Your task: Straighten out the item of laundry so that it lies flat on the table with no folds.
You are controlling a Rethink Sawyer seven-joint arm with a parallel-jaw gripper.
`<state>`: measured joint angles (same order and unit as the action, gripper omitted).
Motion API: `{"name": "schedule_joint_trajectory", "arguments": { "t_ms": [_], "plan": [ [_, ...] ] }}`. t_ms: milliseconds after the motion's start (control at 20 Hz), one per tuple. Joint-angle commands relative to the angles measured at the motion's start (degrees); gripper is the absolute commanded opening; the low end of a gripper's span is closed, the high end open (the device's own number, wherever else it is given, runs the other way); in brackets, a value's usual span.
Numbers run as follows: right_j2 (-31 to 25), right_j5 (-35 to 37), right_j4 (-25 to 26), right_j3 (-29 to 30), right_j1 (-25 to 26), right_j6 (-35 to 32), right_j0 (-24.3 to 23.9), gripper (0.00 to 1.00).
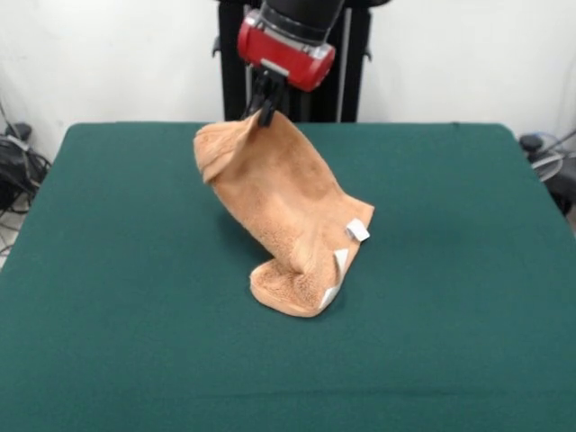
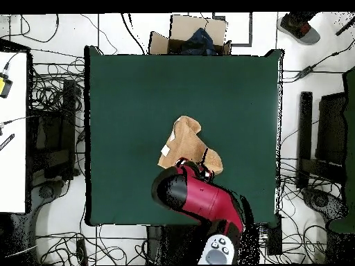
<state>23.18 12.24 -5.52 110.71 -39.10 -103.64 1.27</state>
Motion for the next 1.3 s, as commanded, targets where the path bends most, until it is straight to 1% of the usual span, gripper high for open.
{"name": "schedule_joint_trajectory", "arguments": {
  "t_ms": [50,250,700,950,1300],
  "plan": [
    [2.92,8.12,-3.53,2.19,-0.25,-15.13,4.49,0.00],
    [5.24,9.67,-3.98,1.44,0.11,-15.84,6.99,0.00],
    [11.73,18.52,-6.82,-1.91,1.97,-19.72,15.66,0.00],
    [12.74,23.20,-8.98,-2.85,2.36,-21.93,18.95,0.00],
    [13.21,28.90,-13.01,-3.81,3.16,-28.01,24.35,0.00]
  ]
}}
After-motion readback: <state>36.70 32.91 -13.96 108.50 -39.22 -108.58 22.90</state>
